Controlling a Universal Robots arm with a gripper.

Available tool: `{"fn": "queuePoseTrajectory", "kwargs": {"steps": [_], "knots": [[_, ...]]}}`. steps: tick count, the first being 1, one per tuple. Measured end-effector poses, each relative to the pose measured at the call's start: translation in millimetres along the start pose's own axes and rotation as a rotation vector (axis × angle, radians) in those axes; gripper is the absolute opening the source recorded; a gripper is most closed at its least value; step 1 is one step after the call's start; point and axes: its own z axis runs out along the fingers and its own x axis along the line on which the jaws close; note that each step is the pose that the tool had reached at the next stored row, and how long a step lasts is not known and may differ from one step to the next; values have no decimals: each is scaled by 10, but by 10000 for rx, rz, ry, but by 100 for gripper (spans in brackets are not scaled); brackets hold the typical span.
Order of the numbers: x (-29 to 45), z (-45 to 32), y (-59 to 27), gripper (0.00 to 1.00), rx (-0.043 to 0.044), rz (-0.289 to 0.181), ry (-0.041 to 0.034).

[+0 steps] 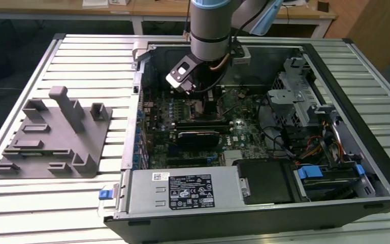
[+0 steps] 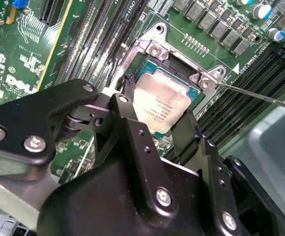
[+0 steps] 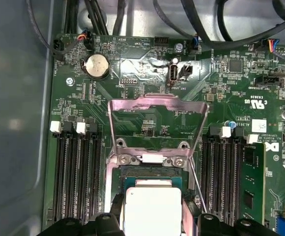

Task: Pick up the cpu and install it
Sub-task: 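Place the cpu into insertion slot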

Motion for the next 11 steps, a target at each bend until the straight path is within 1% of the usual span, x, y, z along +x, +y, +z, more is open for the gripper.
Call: {"fn": "queuePoseTrajectory", "kwargs": {"steps": [5, 11], "knots": [[0, 28, -1, 55, 2, 1, -1], [2, 41, 4, 55, 4, 83, -5]]}}
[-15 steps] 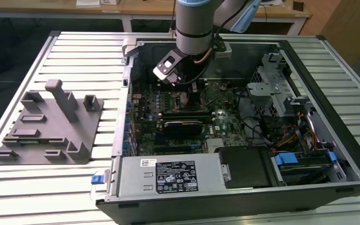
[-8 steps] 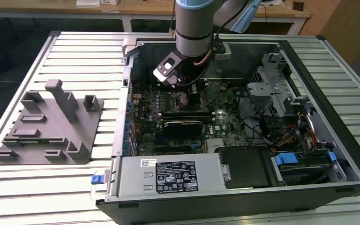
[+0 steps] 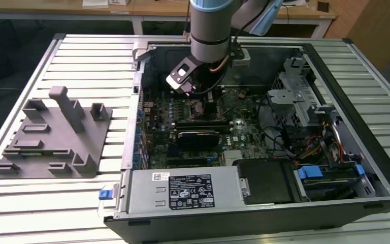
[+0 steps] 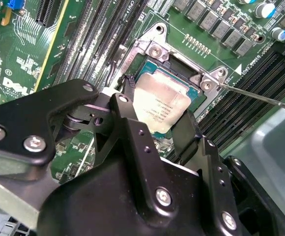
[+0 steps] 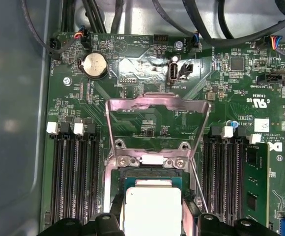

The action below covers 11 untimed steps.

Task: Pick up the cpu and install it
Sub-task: 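Place the cpu into insertion slot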

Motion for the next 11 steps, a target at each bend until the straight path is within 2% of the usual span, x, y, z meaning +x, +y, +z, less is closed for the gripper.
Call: {"fn": "queuePoseTrajectory", "kwargs": {"steps": [11], "knots": [[7, 19, 8, 55, 0, 9, 3]]}}
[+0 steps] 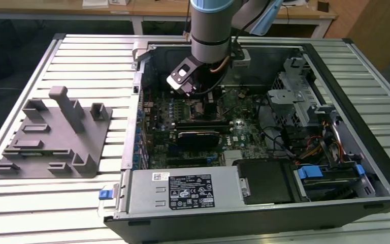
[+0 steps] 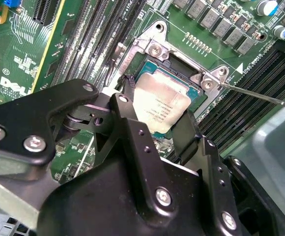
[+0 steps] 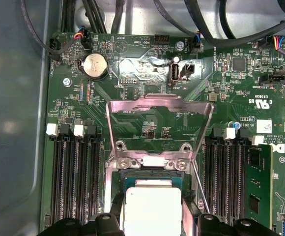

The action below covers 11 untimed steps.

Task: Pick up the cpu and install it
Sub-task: 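Place the cpu into insertion slot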

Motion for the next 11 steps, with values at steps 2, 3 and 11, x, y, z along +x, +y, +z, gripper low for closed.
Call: {"fn": "queuePoseTrajectory", "kwargs": {"steps": [2, 3, 11], "knots": [[0, 0, 0, 55, 0, 0, 0], [0, 1, 0, 55, 0, -1, 0], [0, 2, 1, 62, 0, 0, 1]]}}
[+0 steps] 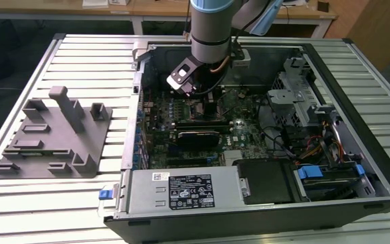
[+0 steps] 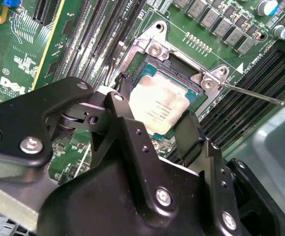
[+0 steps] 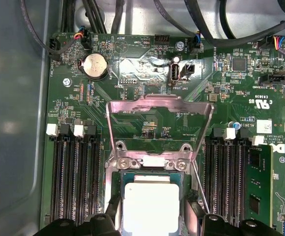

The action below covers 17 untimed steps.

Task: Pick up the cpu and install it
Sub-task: 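Place the cpu into insertion slot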

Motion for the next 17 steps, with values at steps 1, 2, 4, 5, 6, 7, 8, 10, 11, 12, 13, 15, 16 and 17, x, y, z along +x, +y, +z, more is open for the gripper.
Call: {"fn": "queuePoseTrajectory", "kwargs": {"steps": [1, 2, 4, 5, 6, 7, 8, 10, 11, 12, 13, 15, 16, 17], "knots": [[0, 0, 0, 62, 0, -1, 0], [0, 0, 0, 62, 0, 0, 0], [0, -4, 1, 62, -1, 0, 1], [0, -5, 1, 62, -2, 0, 2], [0, -5, 1, 62, -2, 0, 3], [0, -6, 0, 62, 0, -1, 1], [0, -7, 1, 62, 0, 0, 0], [0, -7, 1, 62, -1, -1, 1], [0, -11, 1, 62, 2, -1, -4], [0, -16, 1, 62, 2, -1, -3], [0, -18, 1, 62, 0, -1, 0], [0, -19, 1, 62, 0, 0, 0], [0, -19, 1, 62, 0, -1, 0], [1, -18, 1, 62, 0, 2, -1]]}}
